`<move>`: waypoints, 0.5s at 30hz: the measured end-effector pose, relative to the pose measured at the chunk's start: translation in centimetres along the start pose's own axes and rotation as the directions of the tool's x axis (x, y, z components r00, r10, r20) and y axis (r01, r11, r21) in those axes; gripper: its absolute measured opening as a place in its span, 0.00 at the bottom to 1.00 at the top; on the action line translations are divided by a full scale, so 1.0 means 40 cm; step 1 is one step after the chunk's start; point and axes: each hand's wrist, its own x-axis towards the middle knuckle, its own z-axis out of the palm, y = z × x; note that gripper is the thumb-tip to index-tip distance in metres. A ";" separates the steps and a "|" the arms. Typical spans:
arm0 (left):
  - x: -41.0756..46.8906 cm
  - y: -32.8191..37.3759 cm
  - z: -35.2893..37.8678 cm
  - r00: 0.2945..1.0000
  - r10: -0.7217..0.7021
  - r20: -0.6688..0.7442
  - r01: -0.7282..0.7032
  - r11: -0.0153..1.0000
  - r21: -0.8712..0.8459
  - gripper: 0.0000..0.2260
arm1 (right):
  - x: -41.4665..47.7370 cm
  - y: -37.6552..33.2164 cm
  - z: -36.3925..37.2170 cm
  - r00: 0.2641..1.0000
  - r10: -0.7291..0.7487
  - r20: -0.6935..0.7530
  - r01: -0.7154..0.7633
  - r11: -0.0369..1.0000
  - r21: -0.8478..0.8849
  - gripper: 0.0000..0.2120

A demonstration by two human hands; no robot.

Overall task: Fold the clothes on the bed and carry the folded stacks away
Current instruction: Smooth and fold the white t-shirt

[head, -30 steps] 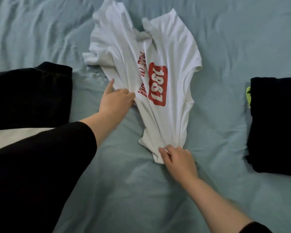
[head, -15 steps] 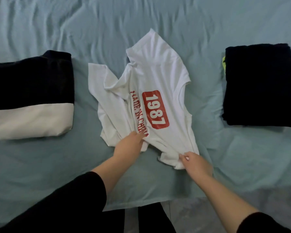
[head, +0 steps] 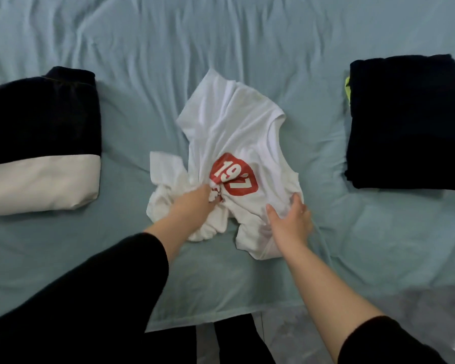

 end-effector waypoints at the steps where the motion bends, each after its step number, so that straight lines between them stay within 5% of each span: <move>1: -0.028 0.016 0.031 0.998 -0.026 0.053 0.034 0.988 -0.153 0.18 | 0.000 0.000 -0.007 1.000 -0.025 0.002 0.025 1.000 0.006 0.36; 4: -0.121 0.086 0.136 0.980 -0.001 0.200 0.082 0.913 -0.400 0.18 | -0.002 0.014 -0.026 0.993 -0.116 0.027 0.114 0.992 0.051 0.35; 7: -0.180 0.144 0.179 0.952 0.005 0.306 0.139 0.884 -0.447 0.22 | 0.003 0.034 -0.043 0.995 -0.085 0.053 0.074 0.981 0.179 0.36; 11: -0.117 0.140 0.074 0.998 -0.055 -0.003 0.052 0.963 -0.266 0.27 | 0.051 0.046 -0.054 0.998 0.021 0.063 -0.036 0.968 0.246 0.33; 15: 0.048 0.111 -0.073 0.907 -0.135 -0.400 0.045 0.973 -0.225 0.14 | 0.101 0.052 -0.046 0.994 -0.012 0.112 -0.021 0.958 0.287 0.08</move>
